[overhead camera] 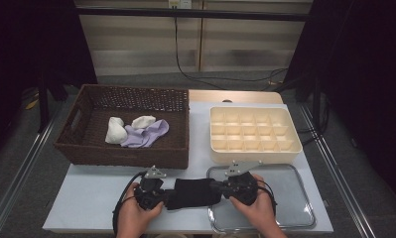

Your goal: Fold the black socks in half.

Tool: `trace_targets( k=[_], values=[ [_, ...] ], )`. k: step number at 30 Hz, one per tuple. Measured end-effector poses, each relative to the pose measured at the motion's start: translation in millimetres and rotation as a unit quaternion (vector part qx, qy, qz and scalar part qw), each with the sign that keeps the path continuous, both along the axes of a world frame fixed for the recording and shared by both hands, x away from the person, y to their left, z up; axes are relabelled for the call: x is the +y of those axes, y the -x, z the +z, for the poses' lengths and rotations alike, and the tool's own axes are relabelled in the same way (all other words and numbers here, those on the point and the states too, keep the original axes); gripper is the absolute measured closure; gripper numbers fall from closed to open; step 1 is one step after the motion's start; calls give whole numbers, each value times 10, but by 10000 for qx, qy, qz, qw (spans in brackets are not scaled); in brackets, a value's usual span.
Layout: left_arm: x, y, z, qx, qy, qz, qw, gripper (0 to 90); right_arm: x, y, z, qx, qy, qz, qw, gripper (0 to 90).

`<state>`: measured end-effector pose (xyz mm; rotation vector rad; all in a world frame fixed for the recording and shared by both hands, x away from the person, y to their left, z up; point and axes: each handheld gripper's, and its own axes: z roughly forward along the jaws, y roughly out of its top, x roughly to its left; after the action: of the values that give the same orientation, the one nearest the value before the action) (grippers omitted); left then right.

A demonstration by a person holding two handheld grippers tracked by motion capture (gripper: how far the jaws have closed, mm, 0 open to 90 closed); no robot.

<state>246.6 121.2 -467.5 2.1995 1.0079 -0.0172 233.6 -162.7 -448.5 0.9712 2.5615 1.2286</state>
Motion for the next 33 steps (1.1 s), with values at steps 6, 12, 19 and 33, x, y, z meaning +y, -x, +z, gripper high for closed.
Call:
trace_targets(
  k=[6, 12, 19, 33],
  values=[
    [41, -15, 41, 150, 148, 37, 9998, 872, 78, 2, -1, 29, -31, 38, 10000, 866],
    [92, -26, 135, 222, 263, 96, 9994, 872, 149, 0, -11, 36, -4, 100, 9999, 867],
    [117, -17, 174, 286, 384, 57, 9988, 874, 257, 7, -13, -20, 28, 231, 9997, 867],
    [139, -25, 235, 386, 596, -13, 9975, 875, 546, -31, -133, 19, 246, 557, 9981, 868]
  ],
)
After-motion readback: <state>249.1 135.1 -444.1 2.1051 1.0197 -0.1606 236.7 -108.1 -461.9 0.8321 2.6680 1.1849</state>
